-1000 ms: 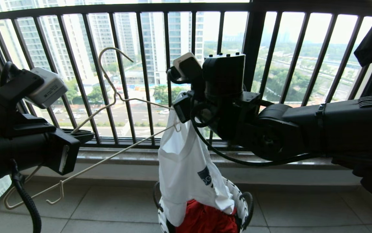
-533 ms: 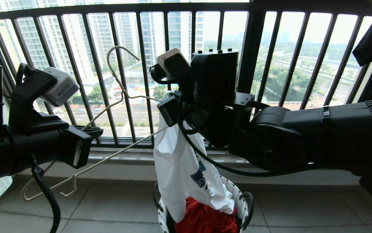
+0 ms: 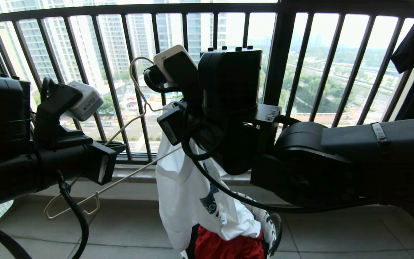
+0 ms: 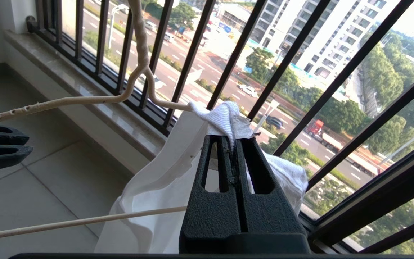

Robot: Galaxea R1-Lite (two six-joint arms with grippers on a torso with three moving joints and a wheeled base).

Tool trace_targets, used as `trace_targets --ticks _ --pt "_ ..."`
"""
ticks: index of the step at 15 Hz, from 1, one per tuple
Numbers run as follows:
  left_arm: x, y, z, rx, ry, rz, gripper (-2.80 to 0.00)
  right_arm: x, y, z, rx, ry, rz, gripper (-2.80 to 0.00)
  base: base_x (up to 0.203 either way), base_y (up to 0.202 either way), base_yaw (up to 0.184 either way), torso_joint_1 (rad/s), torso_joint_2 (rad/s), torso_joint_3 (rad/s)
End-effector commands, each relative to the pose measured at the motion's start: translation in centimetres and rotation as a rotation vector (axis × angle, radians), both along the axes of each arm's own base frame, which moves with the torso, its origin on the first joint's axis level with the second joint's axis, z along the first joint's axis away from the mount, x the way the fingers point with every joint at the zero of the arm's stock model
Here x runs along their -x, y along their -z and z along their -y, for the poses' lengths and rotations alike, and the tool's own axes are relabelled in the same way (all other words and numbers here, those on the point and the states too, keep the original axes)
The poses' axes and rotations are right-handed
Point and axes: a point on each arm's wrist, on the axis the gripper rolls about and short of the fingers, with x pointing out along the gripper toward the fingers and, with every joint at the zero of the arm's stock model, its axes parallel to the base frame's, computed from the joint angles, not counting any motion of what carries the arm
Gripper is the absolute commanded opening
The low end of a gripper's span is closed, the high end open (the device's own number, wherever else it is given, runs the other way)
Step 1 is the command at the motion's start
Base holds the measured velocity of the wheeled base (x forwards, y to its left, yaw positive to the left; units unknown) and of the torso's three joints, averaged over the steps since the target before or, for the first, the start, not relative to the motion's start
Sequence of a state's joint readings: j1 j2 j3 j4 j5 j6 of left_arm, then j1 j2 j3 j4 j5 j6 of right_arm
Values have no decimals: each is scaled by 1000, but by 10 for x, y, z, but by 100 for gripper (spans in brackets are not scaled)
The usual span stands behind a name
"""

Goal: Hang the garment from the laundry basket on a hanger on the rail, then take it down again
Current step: Hang the clothes on the clothes rack

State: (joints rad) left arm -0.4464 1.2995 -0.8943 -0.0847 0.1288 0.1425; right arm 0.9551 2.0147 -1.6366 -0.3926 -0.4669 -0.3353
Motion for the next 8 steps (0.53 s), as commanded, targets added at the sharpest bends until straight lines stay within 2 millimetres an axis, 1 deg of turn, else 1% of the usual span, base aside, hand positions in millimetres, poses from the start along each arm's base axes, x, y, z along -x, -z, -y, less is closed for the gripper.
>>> trace_targets --ticks 1,5,8 --pt "-2 0 1 11 -3 4 -280 9 -4 -4 -8 -19 8 -280 0 0 0 0 0 0" --pt "-3 1 2 32 -4 -5 -280 19 -10 -12 -28 -49 21 -280 0 0 0 0 0 0" --pt "-6 2 5 46 -6 -15 -280 26 -11 -16 -30 -63 21 -280 0 0 0 0 0 0"
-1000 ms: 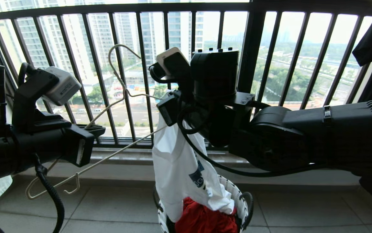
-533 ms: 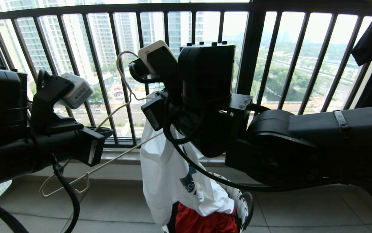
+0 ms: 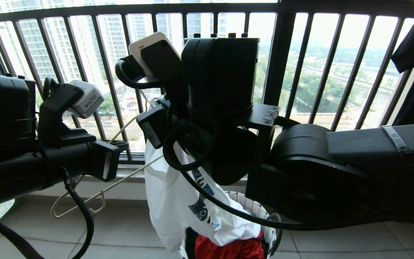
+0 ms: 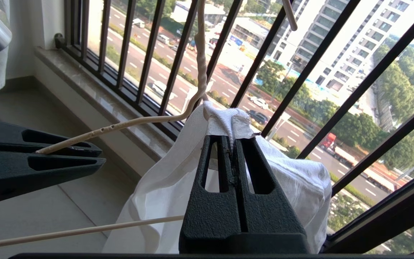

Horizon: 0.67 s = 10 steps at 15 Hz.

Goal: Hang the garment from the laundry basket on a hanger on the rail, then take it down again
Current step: Hang the clothes on the clothes rack

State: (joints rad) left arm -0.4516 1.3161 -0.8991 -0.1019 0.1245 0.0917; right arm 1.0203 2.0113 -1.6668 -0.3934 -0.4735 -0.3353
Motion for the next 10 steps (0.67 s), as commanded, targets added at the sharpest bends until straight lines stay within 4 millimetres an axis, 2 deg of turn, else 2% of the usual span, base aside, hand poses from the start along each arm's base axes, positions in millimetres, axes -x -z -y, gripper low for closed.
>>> trace_targets --ticks 1,7,10 --pt "-4 2 3 2 0 1 -280 5 -1 -3 -1 2 2 -280 0 0 0 0 0 0" --pt "-13 1 13 103 7 48 -280 7 -1 -3 -6 16 2 -280 0 0 0 0 0 0" --pt "-17 7 21 137 25 78 -280 6 -5 -6 -18 14 11 -280 0 0 0 0 0 0"
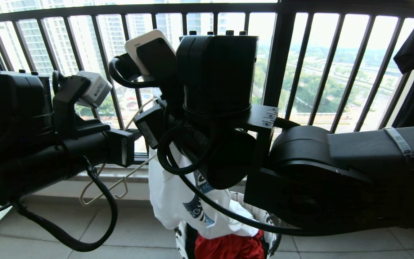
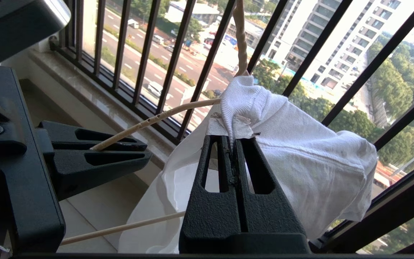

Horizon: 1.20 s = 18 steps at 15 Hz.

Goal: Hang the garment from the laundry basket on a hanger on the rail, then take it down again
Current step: Hang the clothes on the clothes rack

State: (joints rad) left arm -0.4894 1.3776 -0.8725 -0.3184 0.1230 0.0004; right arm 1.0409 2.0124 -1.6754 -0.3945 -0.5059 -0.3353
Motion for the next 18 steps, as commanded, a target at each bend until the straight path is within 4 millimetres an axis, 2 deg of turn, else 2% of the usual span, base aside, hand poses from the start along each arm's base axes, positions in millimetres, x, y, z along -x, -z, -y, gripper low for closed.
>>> trace_targets --ticks 1,7,10,14,18 --pt "-2 9 6 -6 18 -4 -280 -2 -4 -4 -17 3 14 -280 0 0 0 0 0 0" --pt "-6 17 12 -13 29 -24 -280 1 -7 -7 -20 -7 20 -280 0 0 0 0 0 0" --pt "-7 18 16 24 43 42 -280 3 -5 -8 -16 -11 17 -280 0 0 0 0 0 0" --pt "-7 27 18 48 115 61 -280 -1 -5 -6 -14 -1 17 -280 0 0 0 0 0 0" --pt "-14 30 22 96 111 88 -280 -6 -8 0 -21 19 21 -280 0 0 0 0 0 0"
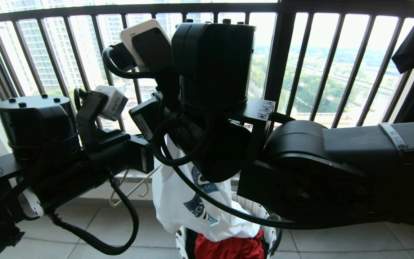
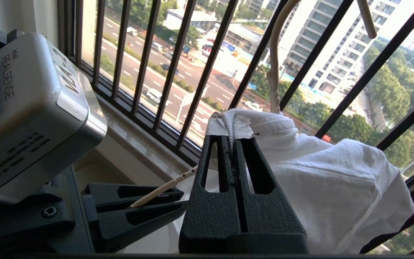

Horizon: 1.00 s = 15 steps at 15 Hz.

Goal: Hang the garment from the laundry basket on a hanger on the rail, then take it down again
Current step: Hang the clothes on the clothes rack

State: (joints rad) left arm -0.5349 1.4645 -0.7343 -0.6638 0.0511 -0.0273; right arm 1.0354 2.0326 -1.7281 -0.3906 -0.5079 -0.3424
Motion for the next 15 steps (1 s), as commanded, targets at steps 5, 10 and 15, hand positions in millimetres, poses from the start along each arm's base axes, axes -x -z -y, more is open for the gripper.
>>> trace_targets --ticks 5,10,15 --pt "-19 18 11 40 -6 39 -280 -10 3 17 19 45 -13 -280 0 0 0 0 0 0" --pt "-27 21 16 100 -8 75 -280 -22 6 26 27 79 -19 -280 0 0 0 0 0 0" --pt "-36 28 20 141 -11 153 -280 -33 8 30 33 106 -19 -280 0 0 0 0 0 0"
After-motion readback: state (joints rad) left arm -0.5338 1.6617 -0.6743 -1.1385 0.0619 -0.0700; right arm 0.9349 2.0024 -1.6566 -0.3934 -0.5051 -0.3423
